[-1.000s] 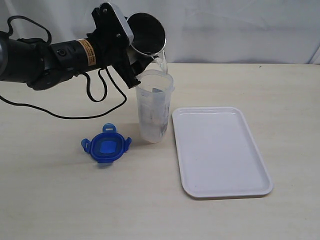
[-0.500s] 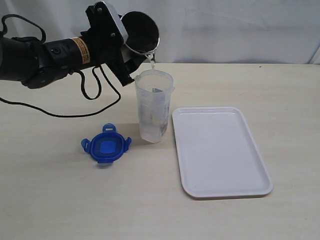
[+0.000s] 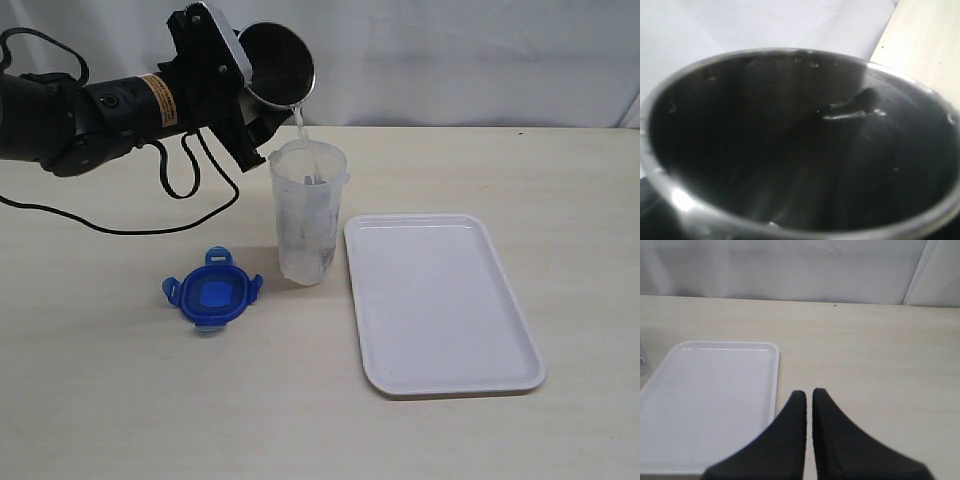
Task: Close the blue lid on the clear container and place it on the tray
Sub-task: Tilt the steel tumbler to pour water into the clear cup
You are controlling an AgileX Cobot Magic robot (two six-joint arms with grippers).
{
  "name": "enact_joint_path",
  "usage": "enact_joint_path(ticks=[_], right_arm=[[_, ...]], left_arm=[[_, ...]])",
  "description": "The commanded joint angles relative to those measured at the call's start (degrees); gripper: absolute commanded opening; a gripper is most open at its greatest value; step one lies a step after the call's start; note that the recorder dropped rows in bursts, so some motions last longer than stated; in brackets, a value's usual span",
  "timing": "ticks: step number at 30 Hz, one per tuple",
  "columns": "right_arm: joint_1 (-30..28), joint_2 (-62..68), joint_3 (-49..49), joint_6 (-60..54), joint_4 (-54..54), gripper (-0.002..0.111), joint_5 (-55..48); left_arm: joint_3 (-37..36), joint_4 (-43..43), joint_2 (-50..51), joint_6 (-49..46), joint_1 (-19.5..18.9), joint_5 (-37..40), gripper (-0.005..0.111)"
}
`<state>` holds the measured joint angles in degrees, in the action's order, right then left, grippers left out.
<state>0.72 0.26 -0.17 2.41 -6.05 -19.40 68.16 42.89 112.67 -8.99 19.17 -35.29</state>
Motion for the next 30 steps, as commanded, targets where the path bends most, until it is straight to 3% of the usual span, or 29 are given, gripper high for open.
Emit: enact_joint_path(ticks=[1,30], right_arm=[[0.0,-0.3,0.2,0.1,0.0,0.005,-0.2],[0.0,-0.3,0.2,0.1,0.0,0.005,-0.2]], left_arm=[[1.2,-1.4,-1.2,-1.7,0.0,-3.9,0.000],[1.2,-1.4,-1.2,-9.4,0.0,-3.0,0.000]])
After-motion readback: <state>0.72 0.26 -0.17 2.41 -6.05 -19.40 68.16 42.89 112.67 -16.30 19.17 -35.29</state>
